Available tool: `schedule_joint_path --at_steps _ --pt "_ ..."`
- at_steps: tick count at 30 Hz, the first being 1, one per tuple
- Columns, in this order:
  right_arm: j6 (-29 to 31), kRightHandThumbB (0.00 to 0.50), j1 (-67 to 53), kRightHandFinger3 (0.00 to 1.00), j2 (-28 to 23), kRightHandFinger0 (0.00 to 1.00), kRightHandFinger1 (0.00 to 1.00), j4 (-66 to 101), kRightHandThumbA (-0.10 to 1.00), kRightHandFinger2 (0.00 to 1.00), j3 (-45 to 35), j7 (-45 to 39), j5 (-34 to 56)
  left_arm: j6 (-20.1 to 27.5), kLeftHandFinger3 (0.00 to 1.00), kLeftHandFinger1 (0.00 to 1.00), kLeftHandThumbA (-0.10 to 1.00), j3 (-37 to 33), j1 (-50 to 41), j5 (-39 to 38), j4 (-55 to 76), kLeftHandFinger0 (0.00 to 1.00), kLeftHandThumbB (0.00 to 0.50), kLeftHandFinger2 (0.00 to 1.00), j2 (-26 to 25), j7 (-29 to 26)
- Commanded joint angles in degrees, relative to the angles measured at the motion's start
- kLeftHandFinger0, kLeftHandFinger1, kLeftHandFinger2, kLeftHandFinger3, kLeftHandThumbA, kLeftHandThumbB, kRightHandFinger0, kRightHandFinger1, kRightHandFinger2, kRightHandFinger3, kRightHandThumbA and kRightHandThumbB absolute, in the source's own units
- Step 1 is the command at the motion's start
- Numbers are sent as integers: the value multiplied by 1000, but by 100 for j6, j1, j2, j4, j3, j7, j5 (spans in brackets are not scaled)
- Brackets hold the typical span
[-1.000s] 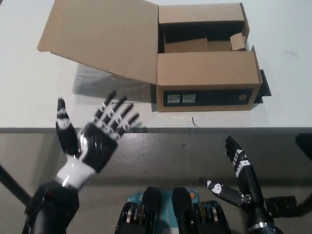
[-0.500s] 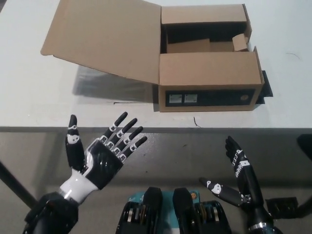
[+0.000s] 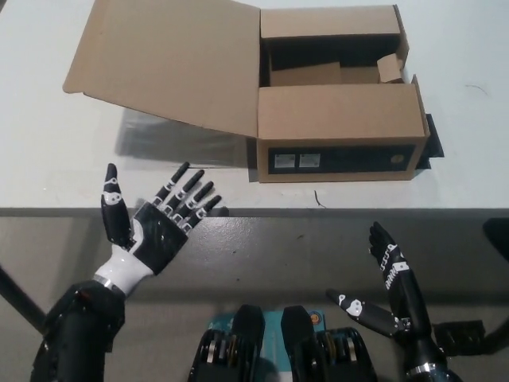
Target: A small storge box is placed at the center of the table and the robot uses its left hand to push the lid and close it
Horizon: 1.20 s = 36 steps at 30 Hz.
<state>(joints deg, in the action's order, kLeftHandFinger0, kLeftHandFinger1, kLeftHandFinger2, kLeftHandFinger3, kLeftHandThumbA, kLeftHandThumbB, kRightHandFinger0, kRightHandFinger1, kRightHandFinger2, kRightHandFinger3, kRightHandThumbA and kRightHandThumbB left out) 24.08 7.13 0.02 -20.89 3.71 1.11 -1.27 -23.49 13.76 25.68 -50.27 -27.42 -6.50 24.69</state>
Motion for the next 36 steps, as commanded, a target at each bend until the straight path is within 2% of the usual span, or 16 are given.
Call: schedule_joint_path --at_steps 1,11,20,25,29,32,33,36 --pt "285 390 140 1000 30 1000 1000 25 1000 1000 -51 35 33 190 1000 1000 1000 256 526 0 -282 1000 400 1000 -78 153" --pt "285 383 171 1000 69 1000 1000 -20 1000 1000 -50 35 50 404 1000 1000 1000 598 1507 357 -1242 1000 406 1000 -242 -139" --pt "285 385 190 1000 63 1000 1000 -16 1000 1000 -53 9 63 732 1000 1000 1000 755 2611 606 -2320 1000 415 1000 -436 -161" --pt "285 376 186 1000 55 1000 1000 -4 1000 1000 -61 -9 80 889 1000 1000 1000 642 3004 794 -2485 1000 427 1000 -444 64" --pt "285 380 201 1000 45 1000 1000 13 1000 1000 -62 -27 88 1075 1000 1000 1000 208 3117 1209 -1781 1000 427 1000 -311 148" --pt "285 388 209 1000 45 1000 1000 4 1000 1000 -61 -35 91 1200 1000 1000 1000 -452 3001 1948 -760 1000 434 1000 -238 -235" --pt "285 389 207 1000 45 1000 1000 4 1000 1000 -58 -40 92 1183 1000 1000 1000 -577 2990 2041 -601 1000 447 1000 -234 -242" --pt "285 382 208 1000 38 1000 1000 12 1000 1000 -38 -47 74 1375 1000 1000 1000 -1142 2935 2602 -43 1000 438 1000 -206 -325"
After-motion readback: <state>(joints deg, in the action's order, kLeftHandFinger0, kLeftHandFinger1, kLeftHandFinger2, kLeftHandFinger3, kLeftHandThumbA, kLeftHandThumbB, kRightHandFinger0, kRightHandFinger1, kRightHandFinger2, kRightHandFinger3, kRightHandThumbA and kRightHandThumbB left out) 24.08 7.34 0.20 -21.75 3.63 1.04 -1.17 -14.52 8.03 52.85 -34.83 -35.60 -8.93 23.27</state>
